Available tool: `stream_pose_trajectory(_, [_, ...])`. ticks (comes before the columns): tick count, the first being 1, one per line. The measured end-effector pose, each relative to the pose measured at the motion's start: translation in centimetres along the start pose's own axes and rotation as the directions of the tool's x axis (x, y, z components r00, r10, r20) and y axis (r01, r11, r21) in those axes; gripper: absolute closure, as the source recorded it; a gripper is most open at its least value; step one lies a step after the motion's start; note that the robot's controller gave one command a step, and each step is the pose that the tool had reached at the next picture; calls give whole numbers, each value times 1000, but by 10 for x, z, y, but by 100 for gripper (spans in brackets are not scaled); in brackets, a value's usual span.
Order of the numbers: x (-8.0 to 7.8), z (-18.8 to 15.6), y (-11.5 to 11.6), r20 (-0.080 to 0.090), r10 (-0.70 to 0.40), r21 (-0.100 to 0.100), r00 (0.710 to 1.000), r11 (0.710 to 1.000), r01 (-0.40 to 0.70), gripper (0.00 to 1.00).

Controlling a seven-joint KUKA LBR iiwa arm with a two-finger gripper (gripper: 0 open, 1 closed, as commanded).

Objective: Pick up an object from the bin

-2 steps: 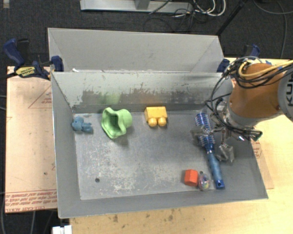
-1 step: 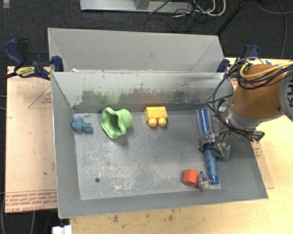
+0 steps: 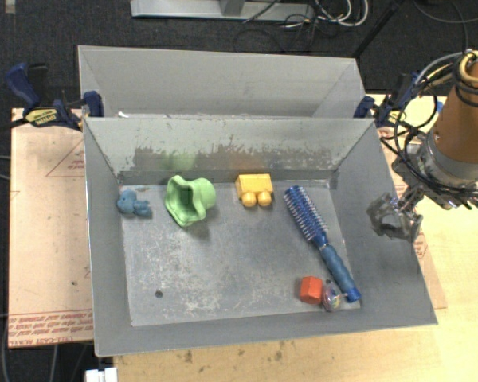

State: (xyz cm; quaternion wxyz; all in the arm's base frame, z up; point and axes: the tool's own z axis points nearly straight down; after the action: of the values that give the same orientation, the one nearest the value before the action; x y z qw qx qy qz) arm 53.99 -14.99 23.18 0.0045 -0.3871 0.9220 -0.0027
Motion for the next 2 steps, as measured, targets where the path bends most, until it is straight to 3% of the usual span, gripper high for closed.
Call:
stream_pose_trajectory(1, [-1,78,13,-7,9,-16,1000,1000,-9,100])
stream_pose_trajectory(2, [-2,74,11,-4,10,-9,1000,1000,-10,0])
